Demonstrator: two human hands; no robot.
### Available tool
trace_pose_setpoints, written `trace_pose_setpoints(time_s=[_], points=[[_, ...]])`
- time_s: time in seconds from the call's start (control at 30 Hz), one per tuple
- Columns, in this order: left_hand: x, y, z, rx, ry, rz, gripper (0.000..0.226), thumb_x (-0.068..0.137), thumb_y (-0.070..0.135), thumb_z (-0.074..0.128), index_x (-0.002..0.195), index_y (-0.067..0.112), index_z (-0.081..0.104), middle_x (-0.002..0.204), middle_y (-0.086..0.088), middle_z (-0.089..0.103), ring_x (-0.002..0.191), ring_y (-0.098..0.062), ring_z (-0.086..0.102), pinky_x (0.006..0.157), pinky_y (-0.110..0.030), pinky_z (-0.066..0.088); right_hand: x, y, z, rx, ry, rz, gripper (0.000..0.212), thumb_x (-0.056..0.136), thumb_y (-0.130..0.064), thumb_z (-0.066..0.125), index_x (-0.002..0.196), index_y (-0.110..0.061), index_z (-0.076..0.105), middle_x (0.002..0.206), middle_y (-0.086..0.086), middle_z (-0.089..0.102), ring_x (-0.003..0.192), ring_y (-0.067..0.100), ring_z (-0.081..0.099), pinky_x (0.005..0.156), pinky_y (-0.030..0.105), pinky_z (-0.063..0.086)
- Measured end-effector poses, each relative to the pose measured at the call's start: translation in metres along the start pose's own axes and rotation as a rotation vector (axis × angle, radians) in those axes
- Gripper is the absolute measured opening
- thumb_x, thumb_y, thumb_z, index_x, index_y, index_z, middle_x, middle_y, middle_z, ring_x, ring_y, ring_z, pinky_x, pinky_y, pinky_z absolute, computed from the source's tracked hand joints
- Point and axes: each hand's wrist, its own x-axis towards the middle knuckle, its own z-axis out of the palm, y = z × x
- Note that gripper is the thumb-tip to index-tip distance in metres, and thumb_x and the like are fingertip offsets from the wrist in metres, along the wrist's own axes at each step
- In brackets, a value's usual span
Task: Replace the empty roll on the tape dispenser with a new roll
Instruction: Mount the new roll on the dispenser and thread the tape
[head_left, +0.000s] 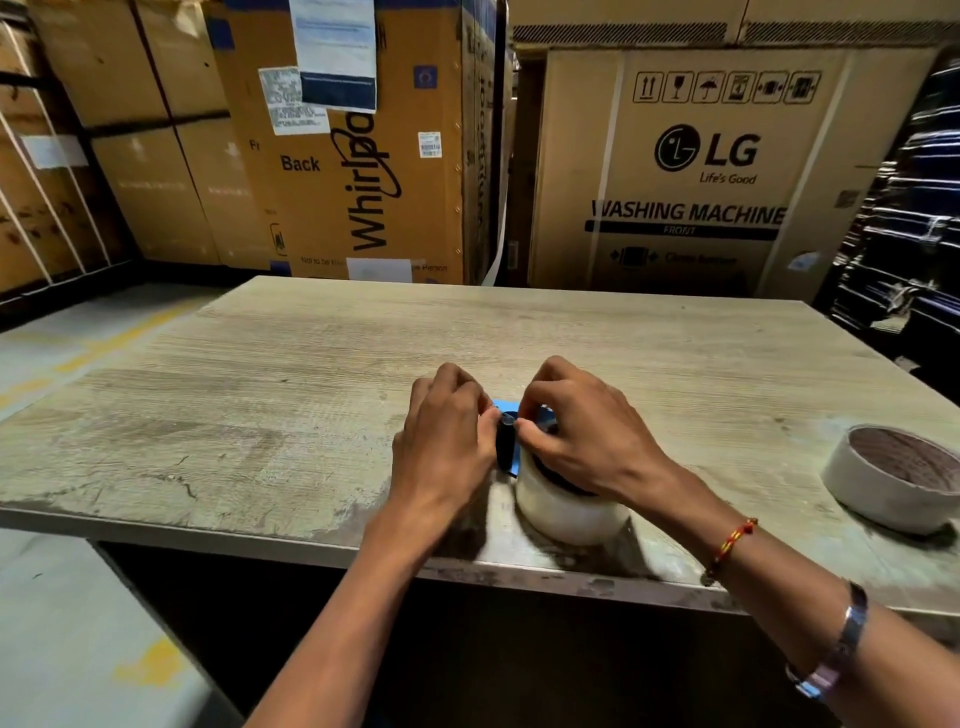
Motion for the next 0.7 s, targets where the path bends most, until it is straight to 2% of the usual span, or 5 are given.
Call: trace_pose_setpoints(time_s=[0.17, 0.33, 0.47, 0.57, 0.7], points=[[0.002, 0.000, 0.000, 0.082, -0.022, 0.025, 0.022, 0.099, 0.032, 0.053, 0.101, 0.012, 0.062, 0.114, 0.003, 0.050, 0.110, -0.017, 0.045, 0.064, -0.034, 0.046, 0.008, -0.002, 0.004, -0.075, 0.009, 0.045, 0.022, 0.095, -0.033, 0.054, 0.090, -0.015, 0.066, 0.102, -0.002, 0.055, 0.086, 0.025, 0.057, 0.074, 0.042, 0.050], [0.010, 0.005, 0.001, 0.194, -0.052, 0.030, 0.023, 0.100, 0.026, 0.048, 0.105, 0.008, 0.060, 0.118, 0.000, 0.049, 0.113, -0.022, 0.045, 0.065, -0.039, 0.047, 0.016, 0.000, 0.005, -0.058, 0.011, 0.129, 0.017, 0.093, -0.032, 0.058, 0.085, -0.018, 0.063, 0.093, -0.004, 0.053, 0.084, 0.023, 0.056, 0.071, 0.035, 0.043], [0.017, 0.000, 0.004, 0.165, -0.062, 0.035, 0.025, 0.100, 0.026, 0.046, 0.103, 0.006, 0.060, 0.112, -0.004, 0.055, 0.108, -0.025, 0.050, 0.069, -0.042, 0.047, 0.020, -0.002, 0.007, -0.026, 0.009, 0.181, 0.021, 0.090, -0.034, 0.059, 0.075, -0.019, 0.058, 0.088, -0.004, 0.052, 0.082, 0.023, 0.057, 0.075, 0.042, 0.048], [0.029, -0.009, 0.005, 0.046, -0.121, 0.041, 0.026, 0.097, 0.024, 0.052, 0.101, 0.003, 0.066, 0.107, -0.011, 0.065, 0.101, -0.030, 0.059, 0.076, -0.040, 0.046, 0.017, -0.006, 0.012, -0.139, 0.066, 0.153, 0.026, 0.092, -0.038, 0.053, 0.077, -0.016, 0.055, 0.086, -0.002, 0.050, 0.074, 0.025, 0.053, 0.075, 0.044, 0.046], [0.031, -0.012, 0.006, -0.033, -0.089, 0.056, 0.023, 0.094, 0.022, 0.057, 0.094, 0.002, 0.068, 0.097, -0.013, 0.070, 0.090, -0.030, 0.063, 0.073, -0.039, 0.044, 0.017, -0.008, 0.014, -0.188, 0.073, 0.162, 0.025, 0.093, -0.038, 0.050, 0.081, -0.016, 0.054, 0.089, 0.000, 0.050, 0.075, 0.026, 0.053, 0.079, 0.044, 0.042]])
